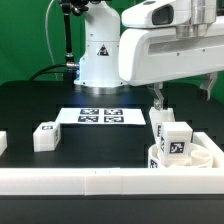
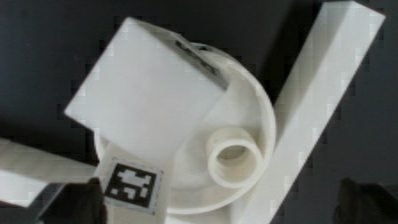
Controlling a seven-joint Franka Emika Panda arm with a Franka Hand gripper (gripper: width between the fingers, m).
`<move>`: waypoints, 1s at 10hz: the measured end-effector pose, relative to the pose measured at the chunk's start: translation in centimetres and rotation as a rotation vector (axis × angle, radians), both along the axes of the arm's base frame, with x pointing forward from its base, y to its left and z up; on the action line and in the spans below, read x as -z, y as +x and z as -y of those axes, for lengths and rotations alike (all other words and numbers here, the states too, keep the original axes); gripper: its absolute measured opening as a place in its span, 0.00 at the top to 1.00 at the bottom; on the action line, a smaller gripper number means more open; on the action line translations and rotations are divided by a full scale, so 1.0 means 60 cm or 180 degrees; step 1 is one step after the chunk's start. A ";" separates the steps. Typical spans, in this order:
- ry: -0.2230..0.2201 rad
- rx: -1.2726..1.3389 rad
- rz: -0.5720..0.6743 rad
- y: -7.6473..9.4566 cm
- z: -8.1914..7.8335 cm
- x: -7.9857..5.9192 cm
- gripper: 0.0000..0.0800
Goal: Assemble stool
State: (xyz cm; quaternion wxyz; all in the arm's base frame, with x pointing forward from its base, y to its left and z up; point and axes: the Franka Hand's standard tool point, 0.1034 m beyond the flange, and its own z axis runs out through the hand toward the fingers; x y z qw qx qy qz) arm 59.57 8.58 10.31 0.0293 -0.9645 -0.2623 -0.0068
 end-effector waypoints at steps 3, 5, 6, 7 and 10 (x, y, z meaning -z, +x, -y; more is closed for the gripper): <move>-0.0075 -0.0971 0.0093 0.002 0.012 0.011 0.19; -0.0139 -0.1506 0.0145 0.001 0.025 0.016 0.19; -0.0176 -0.1698 0.0172 0.001 0.028 0.018 0.19; -0.0195 -0.1717 0.0198 -0.001 0.028 0.022 0.19; -0.0193 -0.1692 0.0165 -0.009 0.030 0.031 0.19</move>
Offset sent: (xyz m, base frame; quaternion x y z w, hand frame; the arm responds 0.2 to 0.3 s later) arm -0.0019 -0.0019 -0.0076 -0.0074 0.0250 -0.2544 0.9668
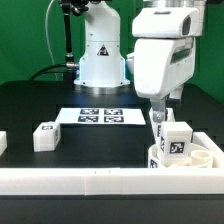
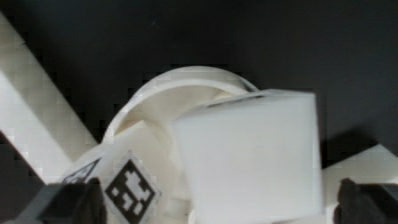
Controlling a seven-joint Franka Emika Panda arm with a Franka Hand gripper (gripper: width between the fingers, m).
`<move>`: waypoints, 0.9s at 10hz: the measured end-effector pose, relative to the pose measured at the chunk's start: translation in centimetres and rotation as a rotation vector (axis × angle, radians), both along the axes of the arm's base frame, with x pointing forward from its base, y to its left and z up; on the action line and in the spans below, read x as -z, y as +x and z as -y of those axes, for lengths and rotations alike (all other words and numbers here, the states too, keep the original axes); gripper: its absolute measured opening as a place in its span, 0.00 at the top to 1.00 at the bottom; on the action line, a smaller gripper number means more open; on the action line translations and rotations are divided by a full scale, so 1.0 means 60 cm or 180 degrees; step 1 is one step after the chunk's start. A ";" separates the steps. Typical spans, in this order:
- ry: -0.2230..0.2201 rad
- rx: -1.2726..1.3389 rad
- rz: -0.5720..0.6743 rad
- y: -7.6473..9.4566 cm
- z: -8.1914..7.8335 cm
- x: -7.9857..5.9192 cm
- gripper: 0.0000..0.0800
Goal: Assemble stool
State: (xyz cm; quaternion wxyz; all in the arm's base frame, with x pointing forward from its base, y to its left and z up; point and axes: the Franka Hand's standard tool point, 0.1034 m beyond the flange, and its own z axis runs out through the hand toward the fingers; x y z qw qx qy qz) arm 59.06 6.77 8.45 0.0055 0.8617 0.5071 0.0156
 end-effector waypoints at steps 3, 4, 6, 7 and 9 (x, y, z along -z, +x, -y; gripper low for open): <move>0.0002 0.0122 -0.0006 -0.001 0.000 0.001 0.36; 0.0004 0.0188 -0.0008 -0.001 0.000 0.001 0.53; 0.0014 0.0399 -0.0010 -0.001 0.001 0.001 0.58; 0.0023 0.0702 -0.0012 -0.001 0.001 0.001 0.58; 0.0038 0.1162 -0.0027 -0.002 0.002 0.001 0.58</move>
Offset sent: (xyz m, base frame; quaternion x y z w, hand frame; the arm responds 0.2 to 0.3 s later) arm -0.0008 0.0026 0.0003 0.0015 -0.0001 0.0720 0.9974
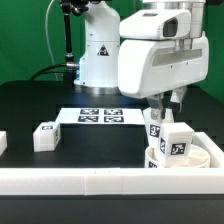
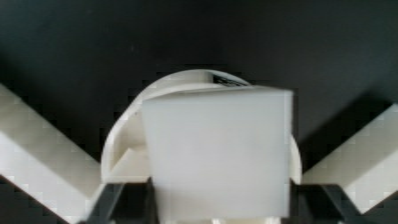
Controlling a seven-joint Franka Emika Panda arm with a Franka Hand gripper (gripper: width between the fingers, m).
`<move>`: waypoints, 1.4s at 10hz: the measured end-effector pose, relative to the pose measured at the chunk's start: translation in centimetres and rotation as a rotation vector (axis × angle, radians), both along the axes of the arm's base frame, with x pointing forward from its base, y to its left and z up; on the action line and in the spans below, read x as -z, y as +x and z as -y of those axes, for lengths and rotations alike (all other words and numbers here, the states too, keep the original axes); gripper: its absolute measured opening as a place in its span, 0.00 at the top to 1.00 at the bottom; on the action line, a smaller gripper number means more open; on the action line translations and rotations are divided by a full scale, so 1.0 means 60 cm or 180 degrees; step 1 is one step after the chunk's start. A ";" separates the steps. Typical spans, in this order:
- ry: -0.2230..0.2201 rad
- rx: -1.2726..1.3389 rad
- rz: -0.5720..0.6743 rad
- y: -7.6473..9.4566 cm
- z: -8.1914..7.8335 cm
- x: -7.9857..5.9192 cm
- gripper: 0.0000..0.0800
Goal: Assemble stool
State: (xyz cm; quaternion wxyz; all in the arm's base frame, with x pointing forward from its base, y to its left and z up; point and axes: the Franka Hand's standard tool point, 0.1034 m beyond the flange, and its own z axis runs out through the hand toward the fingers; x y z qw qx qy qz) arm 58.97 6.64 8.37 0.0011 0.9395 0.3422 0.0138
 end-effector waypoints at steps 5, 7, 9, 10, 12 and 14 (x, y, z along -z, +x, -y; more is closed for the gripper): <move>0.0050 0.1572 0.0013 -0.006 -0.001 0.001 0.58; 0.0074 0.2069 0.0029 -0.009 -0.007 0.001 0.58; 0.0094 0.2547 0.0000 -0.010 -0.012 0.000 0.58; 0.0110 0.2658 -0.0013 -0.010 -0.012 0.000 0.58; 0.0102 0.2593 -0.0025 -0.010 -0.010 -0.003 0.58; 0.0087 0.2419 -0.0116 -0.012 0.023 -0.045 0.25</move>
Offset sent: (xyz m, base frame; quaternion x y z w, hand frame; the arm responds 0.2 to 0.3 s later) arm -0.0073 0.0002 -0.0058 -0.0008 0.0313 0.2155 0.9760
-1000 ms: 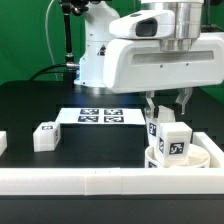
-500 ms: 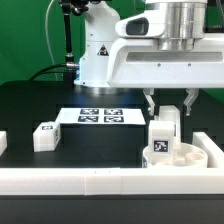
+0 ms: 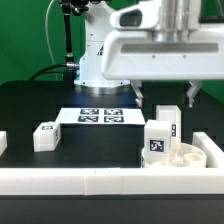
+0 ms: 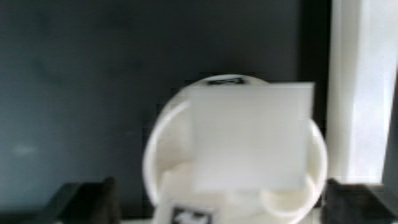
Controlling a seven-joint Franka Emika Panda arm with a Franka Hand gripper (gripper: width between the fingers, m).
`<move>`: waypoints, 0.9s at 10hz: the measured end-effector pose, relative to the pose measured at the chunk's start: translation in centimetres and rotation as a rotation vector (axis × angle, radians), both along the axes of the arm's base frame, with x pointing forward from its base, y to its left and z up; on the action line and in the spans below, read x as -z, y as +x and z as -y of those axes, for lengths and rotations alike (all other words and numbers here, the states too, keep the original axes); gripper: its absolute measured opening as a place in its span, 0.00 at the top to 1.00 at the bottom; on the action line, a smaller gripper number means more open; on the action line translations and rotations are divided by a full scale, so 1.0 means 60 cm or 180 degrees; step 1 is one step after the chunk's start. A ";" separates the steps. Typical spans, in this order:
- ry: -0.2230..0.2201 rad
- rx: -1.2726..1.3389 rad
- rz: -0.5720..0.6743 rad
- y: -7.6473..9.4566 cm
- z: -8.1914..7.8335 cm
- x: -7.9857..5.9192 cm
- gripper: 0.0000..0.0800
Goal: Assemble stool
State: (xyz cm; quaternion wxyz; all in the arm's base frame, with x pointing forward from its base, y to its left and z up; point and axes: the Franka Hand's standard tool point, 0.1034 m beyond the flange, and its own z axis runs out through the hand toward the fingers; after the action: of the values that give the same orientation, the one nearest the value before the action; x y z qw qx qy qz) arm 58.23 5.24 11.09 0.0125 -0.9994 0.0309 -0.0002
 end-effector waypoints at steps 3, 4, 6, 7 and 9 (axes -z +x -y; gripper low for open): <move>-0.0010 -0.0076 0.0019 0.006 0.034 -0.015 0.19; -0.0010 -0.0086 0.0016 0.006 0.032 -0.014 0.19; -0.0010 -0.0081 0.0015 0.006 0.034 -0.014 0.19; -0.0011 -0.0076 0.0015 0.006 0.036 -0.014 0.19; -0.0063 -0.0057 0.0021 0.001 0.098 -0.010 0.19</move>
Offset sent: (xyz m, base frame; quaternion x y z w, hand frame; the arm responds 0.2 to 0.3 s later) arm 0.0000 0.0000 0.0000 0.0000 0.0000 0.0000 1.0000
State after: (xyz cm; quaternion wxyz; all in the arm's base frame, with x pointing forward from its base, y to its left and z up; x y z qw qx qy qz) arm 58.32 -0.67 11.70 0.0027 -0.9997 0.0219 -0.0037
